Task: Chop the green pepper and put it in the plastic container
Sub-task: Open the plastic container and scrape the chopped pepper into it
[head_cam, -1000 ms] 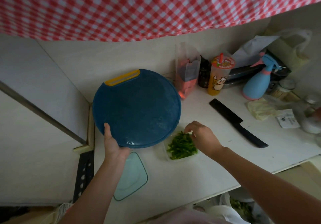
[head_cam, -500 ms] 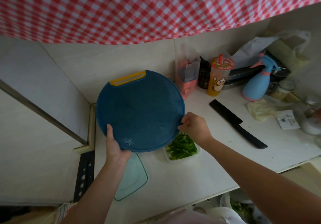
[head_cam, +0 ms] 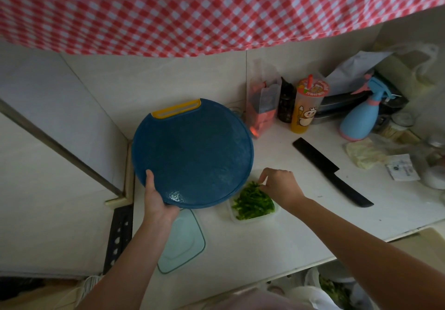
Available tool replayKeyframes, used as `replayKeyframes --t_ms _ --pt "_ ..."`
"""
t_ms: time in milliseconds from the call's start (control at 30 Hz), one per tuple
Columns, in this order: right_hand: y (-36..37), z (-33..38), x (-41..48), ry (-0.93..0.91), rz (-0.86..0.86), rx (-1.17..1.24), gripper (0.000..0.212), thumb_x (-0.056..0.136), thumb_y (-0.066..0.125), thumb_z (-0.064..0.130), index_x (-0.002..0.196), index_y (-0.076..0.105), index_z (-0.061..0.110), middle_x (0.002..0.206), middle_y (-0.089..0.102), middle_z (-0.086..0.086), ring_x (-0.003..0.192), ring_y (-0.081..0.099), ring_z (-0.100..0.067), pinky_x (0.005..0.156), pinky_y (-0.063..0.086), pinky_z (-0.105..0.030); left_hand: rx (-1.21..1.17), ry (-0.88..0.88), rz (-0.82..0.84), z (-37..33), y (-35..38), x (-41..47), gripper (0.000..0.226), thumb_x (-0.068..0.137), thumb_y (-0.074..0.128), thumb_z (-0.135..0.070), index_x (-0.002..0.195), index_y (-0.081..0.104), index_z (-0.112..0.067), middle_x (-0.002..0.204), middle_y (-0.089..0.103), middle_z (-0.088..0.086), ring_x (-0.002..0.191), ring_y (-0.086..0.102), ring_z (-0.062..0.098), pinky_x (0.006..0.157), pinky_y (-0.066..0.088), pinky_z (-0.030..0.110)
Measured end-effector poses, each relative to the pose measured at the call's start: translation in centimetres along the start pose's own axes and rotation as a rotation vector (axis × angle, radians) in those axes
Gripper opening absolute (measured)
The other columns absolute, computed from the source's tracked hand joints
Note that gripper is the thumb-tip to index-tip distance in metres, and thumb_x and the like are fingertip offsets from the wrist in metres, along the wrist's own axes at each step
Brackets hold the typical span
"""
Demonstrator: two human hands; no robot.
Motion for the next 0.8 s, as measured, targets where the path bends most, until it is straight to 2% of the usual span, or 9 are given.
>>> replayKeyframes --t_ms 100,200,300,400,500,667,800 --pt "-0.4 -0.4 -0.2 -0.031 -0.006 0.068 0.019 0.083 0.064 0.006 0.094 0.068 0.021 0.088 0.057 0.008 0.086 0.055 -0.013 0.073 0.042 -0.018 -0.002 -0.017 0.006 0.0 -0.2 -0.1 0.048 0.09 0.048 -0.054 0.128 0.056 -0.026 0.123 0.064 0.0 0.114 0.059 0.024 0.083 0.055 0.044" --pt "-2.1 -1.1 -0.6 -0.033 -0.126 0.157 0.011 0.084 0.065 0.008 0.084 0.069 0.019 0.081 0.062 0.005 0.076 0.057 -0.014 0.063 0.04 -0.014 0.005 -0.013 0.023 -0.2 -0.4 0.0 0.048 0.09 0.047 -0.053 0.129 0.055 -0.026 0.125 0.063 0.001 0.115 0.059 0.025 0.085 0.054 0.047" --pt "-3.1 -2.9 -0.9 0.052 -0.2 0.17 0.008 0.086 0.065 0.015 0.093 0.067 0.018 0.088 0.063 0.002 0.079 0.056 -0.014 0.066 0.04 -0.019 0.012 -0.001 0.01 -0.3 -1.1 0.2 0.049 0.09 0.048 -0.053 0.13 0.055 -0.026 0.128 0.061 0.001 0.12 0.055 0.025 0.096 0.048 0.047" --pt "-2.3 -4.7 -1.0 0.169 -0.138 0.209 0.013 0.088 0.065 0.021 0.1 0.063 0.018 0.093 0.063 0.0 0.081 0.056 -0.015 0.062 0.041 -0.02 0.024 0.005 0.001 -0.3 -1.6 0.3 0.048 0.09 0.048 -0.053 0.13 0.055 -0.026 0.128 0.061 0.0 0.122 0.054 0.025 0.099 0.045 0.047" --pt "-1.0 -5.2 -0.9 0.234 -0.069 0.234 0.016 0.087 0.066 0.028 0.1 0.06 0.02 0.09 0.059 0.002 0.078 0.055 -0.013 0.055 0.037 -0.015 0.015 0.006 0.011 -0.4 -1.7 0.1 0.046 0.092 0.046 -0.052 0.129 0.056 -0.026 0.126 0.063 0.0 0.116 0.057 0.024 0.087 0.053 0.046" --pt "-0.4 -4.2 -0.2 0.266 -0.067 0.155 0.015 0.089 0.062 0.031 0.096 0.057 0.019 0.092 0.06 -0.001 0.077 0.053 -0.014 0.052 0.035 -0.017 0.022 0.017 -0.002 -0.6 -2.0 -0.1 0.038 0.092 0.045 -0.05 0.104 0.073 -0.028 0.12 0.066 0.0 0.111 0.06 0.023 0.085 0.053 0.048" --pt "0.3 -3.2 0.4 0.3 0.026 0.017 0.024 0.09 0.059 0.036 0.098 0.053 0.014 0.088 0.055 -0.001 0.079 0.054 -0.017 0.06 0.041 -0.024 0.04 0.01 -0.01 -0.8 -2.5 -0.1 0.043 0.092 0.045 -0.051 0.125 0.059 -0.027 0.124 0.064 -0.001 0.118 0.056 0.024 0.095 0.047 0.046"
Point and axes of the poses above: each hand's wrist, its own x-axis towards the middle knuckle, its own y-axis out of the palm, z = x × y, the point moved 10 cm from there along x, towards the middle knuckle
